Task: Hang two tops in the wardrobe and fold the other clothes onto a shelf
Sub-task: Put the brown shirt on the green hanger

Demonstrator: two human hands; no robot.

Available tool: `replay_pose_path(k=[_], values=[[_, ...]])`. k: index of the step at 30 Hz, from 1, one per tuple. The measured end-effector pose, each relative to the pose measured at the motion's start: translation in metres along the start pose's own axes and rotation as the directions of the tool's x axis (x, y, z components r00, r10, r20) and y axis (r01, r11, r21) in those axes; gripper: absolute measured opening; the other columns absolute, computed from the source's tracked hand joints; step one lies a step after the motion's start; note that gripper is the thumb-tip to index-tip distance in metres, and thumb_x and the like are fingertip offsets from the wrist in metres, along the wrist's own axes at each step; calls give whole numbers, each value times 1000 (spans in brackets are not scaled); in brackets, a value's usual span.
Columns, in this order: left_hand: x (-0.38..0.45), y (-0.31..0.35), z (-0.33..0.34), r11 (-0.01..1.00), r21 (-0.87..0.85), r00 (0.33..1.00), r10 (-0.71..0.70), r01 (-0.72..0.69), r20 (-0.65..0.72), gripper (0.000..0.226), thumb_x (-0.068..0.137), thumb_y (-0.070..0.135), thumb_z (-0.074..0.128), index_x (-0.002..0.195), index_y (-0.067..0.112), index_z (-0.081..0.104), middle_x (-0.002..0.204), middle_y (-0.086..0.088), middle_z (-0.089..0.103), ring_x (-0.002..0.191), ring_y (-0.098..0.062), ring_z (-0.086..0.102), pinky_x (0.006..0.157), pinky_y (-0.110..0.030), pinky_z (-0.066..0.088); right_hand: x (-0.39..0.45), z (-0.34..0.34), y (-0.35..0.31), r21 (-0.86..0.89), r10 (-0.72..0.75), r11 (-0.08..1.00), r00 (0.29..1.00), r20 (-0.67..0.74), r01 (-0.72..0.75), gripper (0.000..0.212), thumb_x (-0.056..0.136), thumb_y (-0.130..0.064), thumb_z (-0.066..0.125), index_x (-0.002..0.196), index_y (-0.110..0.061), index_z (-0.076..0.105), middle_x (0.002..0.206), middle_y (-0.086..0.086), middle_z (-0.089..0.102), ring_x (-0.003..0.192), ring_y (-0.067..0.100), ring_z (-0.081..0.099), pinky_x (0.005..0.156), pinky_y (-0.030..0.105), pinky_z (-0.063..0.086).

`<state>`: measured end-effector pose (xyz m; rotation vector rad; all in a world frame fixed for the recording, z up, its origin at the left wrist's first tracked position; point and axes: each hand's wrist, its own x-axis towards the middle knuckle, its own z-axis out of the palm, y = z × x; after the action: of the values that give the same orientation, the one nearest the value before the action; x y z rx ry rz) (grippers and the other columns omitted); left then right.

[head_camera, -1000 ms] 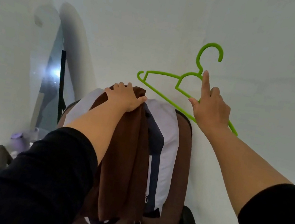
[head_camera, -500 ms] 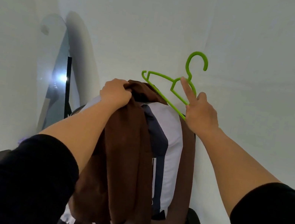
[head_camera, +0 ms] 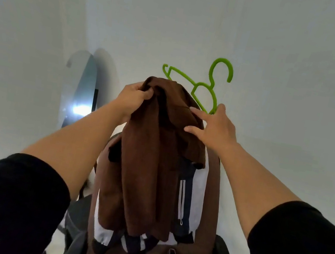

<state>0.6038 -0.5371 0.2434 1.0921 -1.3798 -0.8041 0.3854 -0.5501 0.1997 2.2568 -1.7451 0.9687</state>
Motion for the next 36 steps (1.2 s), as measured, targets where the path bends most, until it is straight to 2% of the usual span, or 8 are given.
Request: replay_pose_path(k=[5,9,11,16,19,28,31,36], values=[[-38,17,-6,999,9,999,-34,33,18,14,97,18,51,103,21,63,97,1,67,89,-16,63,71,-24,50,-30,-25,-29,24,-18,1000,999,-42,19,35,91,-42,57,115,-18,64,107,7,40,104,31,53,80,33,40],[-56,11,-19,830,557,996,66,-21,-60,16,92,26,55,102,17,65,109,-9,66,105,-28,59,91,-37,48,-54,-49,-42,65,7,998,996,-85,-2,36,90,-45,56,112,-17,66,114,8,44,106,29,54,84,33,41],[-72,8,-19,687,719,993,115,-107,38,28,90,33,59,110,15,65,113,-7,66,108,-26,58,93,-35,45,-63,-62,-48,109,49,993,994,-99,-38,36,91,-44,56,114,-18,66,115,7,45,108,27,53,85,32,39],[-119,9,12,620,751,928,-97,-226,360,61,72,60,68,114,17,63,116,-2,65,107,-18,59,93,-30,44,-86,-76,-65,-79,-22,996,992,127,32,29,92,-36,54,108,-16,68,117,8,43,107,29,50,80,32,40],[-139,3,37,619,751,881,-197,-228,430,50,83,54,63,115,15,63,113,-3,64,110,-21,57,91,-26,42,-101,-77,-68,-19,-25,999,982,189,29,28,91,-32,55,99,-11,71,98,4,44,98,27,52,75,32,42],[-151,25,65,886,461,995,-89,57,49,37,88,38,62,110,9,65,108,-7,66,102,-24,61,90,-32,48,-122,-114,-42,307,-53,952,976,213,-16,49,77,-53,68,81,-4,68,74,7,61,69,17,57,61,26,42],[-140,42,69,932,342,991,-98,123,-90,40,84,42,64,108,10,64,114,-14,66,106,-32,61,95,-42,49,-136,-118,-19,346,-36,936,965,261,-59,63,63,-62,75,94,-7,70,87,13,69,80,21,65,72,32,51],[-136,57,79,948,303,980,-34,94,-195,35,89,41,58,108,12,62,114,-11,63,108,-31,59,96,-38,47,-148,-115,10,315,-8,945,956,294,-88,37,83,-33,69,86,4,68,63,7,52,68,16,49,56,24,32]])
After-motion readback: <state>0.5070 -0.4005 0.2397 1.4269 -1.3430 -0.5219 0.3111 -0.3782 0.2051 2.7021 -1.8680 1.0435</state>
